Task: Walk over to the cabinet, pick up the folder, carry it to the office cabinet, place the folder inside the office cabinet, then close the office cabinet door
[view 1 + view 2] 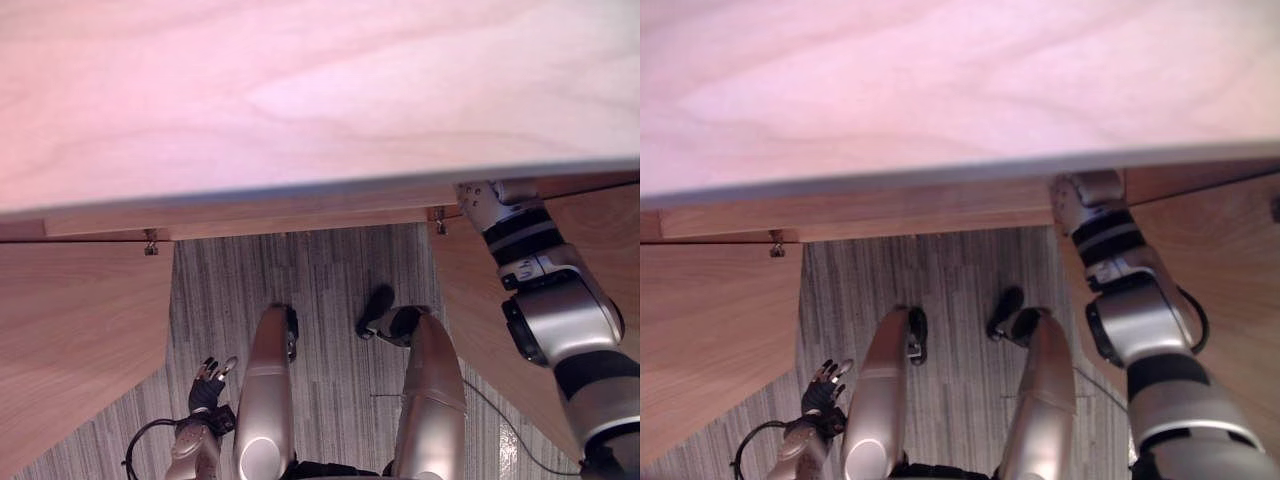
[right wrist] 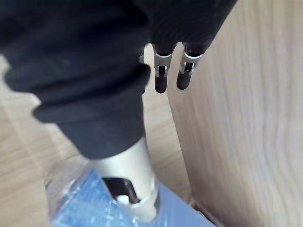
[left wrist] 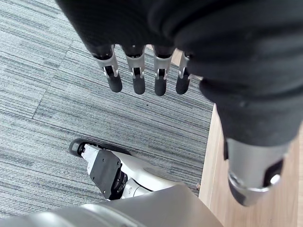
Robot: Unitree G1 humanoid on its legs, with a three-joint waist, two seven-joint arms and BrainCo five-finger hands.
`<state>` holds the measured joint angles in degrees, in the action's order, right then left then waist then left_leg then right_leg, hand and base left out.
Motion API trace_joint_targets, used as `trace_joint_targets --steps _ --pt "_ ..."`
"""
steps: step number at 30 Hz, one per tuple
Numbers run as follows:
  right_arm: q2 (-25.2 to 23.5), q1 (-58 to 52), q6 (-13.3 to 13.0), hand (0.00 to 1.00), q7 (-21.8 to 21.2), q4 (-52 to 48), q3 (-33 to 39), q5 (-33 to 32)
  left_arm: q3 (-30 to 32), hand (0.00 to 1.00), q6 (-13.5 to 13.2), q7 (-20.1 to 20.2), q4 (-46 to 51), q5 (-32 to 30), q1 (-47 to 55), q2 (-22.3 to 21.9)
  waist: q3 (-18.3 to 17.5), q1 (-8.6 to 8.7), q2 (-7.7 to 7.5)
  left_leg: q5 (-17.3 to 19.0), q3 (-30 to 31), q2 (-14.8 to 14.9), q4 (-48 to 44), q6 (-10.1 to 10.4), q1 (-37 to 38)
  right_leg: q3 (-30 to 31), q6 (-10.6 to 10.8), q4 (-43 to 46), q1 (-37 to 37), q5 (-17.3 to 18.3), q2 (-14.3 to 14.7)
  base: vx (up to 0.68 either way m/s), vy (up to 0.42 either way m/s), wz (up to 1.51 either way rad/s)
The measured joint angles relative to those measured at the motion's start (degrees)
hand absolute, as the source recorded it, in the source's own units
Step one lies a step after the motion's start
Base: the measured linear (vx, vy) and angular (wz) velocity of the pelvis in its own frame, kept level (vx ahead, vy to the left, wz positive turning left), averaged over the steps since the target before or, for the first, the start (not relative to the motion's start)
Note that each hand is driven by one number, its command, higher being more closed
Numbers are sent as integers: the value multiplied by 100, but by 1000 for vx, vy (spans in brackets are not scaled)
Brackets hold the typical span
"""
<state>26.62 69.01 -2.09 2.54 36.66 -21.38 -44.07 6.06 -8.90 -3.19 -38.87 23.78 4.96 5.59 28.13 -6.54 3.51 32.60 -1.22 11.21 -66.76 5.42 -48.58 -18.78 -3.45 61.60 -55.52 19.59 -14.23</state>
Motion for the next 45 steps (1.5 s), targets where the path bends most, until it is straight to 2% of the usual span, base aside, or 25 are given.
trace_joint_targets --steps 1,4,7,11,18,27,32,35,39,43,45 --pt "-127 -31 80 0 -2 19 -38 160 3 0 14 -22 -15 0 -10 1 0 18 0 1 -2 5 12 1 141 0 -1 13 120 0 0 -31 -4 0" --pt "-237 -413 103 0 -102 -108 -91 834 0 0 48 -18 -167 -27 -9 -4 -14 41 -3 2 -56 6 140 1 653 -4 -2 -64 610 0 1 -21 -2 1" --pt "-267 -933 140 0 -216 -375 -132 1220 -3 0 62 -1 -357 -102 -4 8 -34 78 -8 -1 -135 1 335 -7 1128 -11 2 -265 1081 0 6 -7 11 0" --pt "-427 -1807 146 0 -311 -607 -122 1633 -37 0 89 54 -625 -333 104 145 -259 125 -194 -47 -249 -13 630 -44 1660 -31 37 -491 1561 -18 10 5 12 0" --pt "-522 -2093 78 0 -364 -610 145 1826 -59 0 116 128 -903 -452 117 199 -508 139 -232 -157 -321 -92 1050 -40 2172 -40 82 -734 1990 -45 -14 53 21 2" --pt "-801 -2534 57 0 -350 -587 445 2038 -42 0 117 160 -922 -576 170 185 -607 142 -235 -162 -337 -92 1071 -41 2289 -41 94 -732 2098 -36 -22 10 26 0" --pt "-1295 -3335 110 0 -464 -64 307 2627 -86 0 186 162 -1249 -751 193 198 -847 178 -242 -197 -330 -201 1268 -71 2703 -91 141 -832 2520 -9 -107 0 42 9" --pt "-1538 -3882 259 0 -615 691 107 2954 -228 0 239 174 -1513 -808 207 254 -1090 210 -276 -268 -281 -295 1491 -113 2932 -162 193 -1000 2804 -25 -166 -10 54 17" --pt "-1707 -4215 335 0 -689 1428 109 3194 -294 0 302 216 -1720 -826 208 256 -1228 214 -287 -443 -305 -392 1898 -147 3278 -169 281 -1321 3118 -150 -175 -6 64 5" --pt "-1741 -4264 345 0 -653 1503 162 3202 -332 0 339 219 -1822 -926 205 263 -1358 230 -286 -669 -388 -439 2382 -162 3552 -183 314 -1747 3340 -352 -112 19 58 -3" --pt "-1796 -4319 322 0 -492 1379 164 3341 -335 0 347 218 -1905 -968 196 269 -1438 235 -296 -808 -441 -435 2685 -162 3739 -181 327 -2059 3493 -511 -23 30 43 -11"
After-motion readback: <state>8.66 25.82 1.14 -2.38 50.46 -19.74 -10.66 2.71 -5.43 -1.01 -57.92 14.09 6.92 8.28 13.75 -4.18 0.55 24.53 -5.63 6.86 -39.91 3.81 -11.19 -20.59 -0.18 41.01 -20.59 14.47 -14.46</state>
